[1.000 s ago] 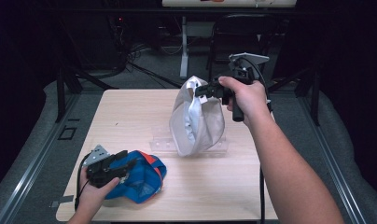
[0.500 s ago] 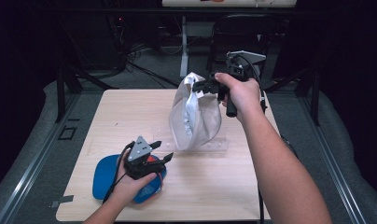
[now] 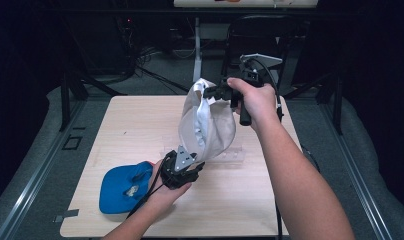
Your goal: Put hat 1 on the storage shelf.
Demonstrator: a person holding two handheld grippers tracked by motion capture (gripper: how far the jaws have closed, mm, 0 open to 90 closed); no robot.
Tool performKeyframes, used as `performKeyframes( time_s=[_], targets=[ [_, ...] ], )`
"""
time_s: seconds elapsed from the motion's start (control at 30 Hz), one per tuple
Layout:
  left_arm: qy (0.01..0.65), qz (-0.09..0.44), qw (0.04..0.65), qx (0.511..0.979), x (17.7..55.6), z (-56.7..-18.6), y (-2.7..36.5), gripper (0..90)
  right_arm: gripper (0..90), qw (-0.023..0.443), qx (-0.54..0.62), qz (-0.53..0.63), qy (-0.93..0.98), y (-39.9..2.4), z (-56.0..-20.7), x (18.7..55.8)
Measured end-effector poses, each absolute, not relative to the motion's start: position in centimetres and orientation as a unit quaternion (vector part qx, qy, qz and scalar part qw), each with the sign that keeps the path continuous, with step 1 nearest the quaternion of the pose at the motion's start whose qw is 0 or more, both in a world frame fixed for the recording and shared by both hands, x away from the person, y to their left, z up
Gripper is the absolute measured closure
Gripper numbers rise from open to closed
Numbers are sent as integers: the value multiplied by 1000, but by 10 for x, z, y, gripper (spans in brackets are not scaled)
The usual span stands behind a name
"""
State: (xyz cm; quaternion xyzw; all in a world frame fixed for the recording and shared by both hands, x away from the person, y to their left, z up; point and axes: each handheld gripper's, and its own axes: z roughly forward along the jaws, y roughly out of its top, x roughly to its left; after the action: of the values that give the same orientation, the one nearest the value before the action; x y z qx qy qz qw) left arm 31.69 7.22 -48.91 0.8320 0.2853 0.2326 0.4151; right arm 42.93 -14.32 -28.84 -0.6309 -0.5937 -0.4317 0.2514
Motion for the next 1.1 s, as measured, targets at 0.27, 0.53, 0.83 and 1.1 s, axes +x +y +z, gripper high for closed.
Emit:
performKeyframes(
  time_s=[0.27,0.53,0.83,1.1],
  targets=[
    [284,246,404,834,325,-484,93,802,806,253,-628,-431,-597,-139,-289,429],
    [312,212,430,820,340,-478,120,812,807,255,-618,-436,-603,-127,-292,429],
    [326,188,444,813,350,-480,140,811,807,254,-614,-430,-612,-113,-298,430],
    [329,176,454,809,350,-496,143,809,805,254,-616,-412,-622,-109,-307,432]
  ],
)
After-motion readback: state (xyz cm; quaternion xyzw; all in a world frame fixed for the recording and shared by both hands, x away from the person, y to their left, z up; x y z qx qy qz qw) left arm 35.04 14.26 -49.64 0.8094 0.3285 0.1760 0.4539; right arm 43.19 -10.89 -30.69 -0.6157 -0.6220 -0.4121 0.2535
